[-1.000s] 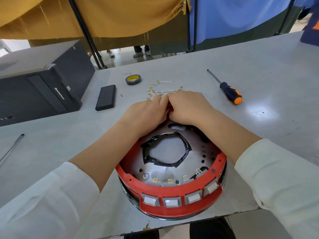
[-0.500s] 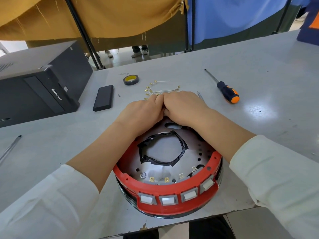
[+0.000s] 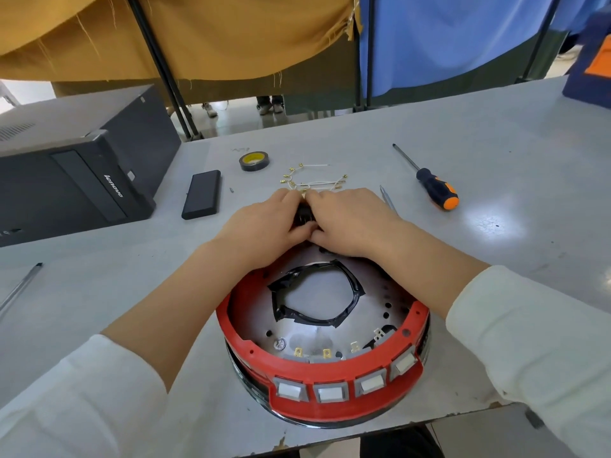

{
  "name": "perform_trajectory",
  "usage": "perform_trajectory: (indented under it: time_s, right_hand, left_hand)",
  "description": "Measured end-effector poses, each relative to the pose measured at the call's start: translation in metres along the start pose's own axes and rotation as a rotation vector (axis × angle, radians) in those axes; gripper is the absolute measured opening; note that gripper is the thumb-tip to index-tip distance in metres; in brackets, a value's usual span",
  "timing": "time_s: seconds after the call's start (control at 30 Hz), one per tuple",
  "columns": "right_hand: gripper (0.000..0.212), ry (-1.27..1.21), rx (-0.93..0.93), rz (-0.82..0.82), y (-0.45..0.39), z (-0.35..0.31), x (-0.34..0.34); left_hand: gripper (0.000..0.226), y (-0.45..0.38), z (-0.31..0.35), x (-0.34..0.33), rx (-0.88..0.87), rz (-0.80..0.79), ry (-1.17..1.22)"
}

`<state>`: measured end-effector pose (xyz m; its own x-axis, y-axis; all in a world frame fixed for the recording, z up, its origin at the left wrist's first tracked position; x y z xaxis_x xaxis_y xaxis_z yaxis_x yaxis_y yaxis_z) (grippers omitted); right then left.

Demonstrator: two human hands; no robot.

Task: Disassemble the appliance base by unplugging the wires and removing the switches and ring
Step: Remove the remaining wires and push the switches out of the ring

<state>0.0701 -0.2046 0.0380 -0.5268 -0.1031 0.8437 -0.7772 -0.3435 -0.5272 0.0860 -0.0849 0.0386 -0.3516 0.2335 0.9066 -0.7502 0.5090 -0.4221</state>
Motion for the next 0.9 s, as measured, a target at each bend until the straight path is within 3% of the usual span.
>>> perform_trajectory:
  time_s: [0.17,0.43,0.67,0.8,0.9]
  right_hand:
    - [0.028,0.1,0.071,-0.021,0.001,-0.004,-0.002]
    - [0.033,0.072,0.065,-0.028,0.002,-0.004,0.0]
    - [0.052,0.096,0.086,-0.006,0.001,-0.007,-0.003]
    - [0.057,0.167,0.109,0.044,0.003,-0.009,-0.004]
    - [0.052,0.181,0.131,0.076,0.003,-0.008,-0.005]
  left_hand:
    - [0.037,0.003,0.006,-0.003,-0.021,0.063,-0.081]
    - [0.024,0.005,0.003,0.005,0.053,0.03,0.164]
    - [0.032,0.013,0.003,0.005,0.042,-0.023,0.122]
    - [0.035,0.008,-0.009,0.006,0.236,-0.057,0.389]
    - [0.013,0.005,-0.016,0.003,0.279,-0.063,0.445]
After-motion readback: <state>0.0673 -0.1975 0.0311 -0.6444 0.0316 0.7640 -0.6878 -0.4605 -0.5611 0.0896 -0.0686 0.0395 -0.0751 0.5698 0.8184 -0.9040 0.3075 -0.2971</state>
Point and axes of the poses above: each hand's wrist, its own y-axis away from the middle knuckle, its own x-axis out of the back of the hand, z = x × y, the point moved 4 cm from there along -y, towards the middle knuckle, and after that the axes turned 14 degrees about z, right-handed, at the moved point
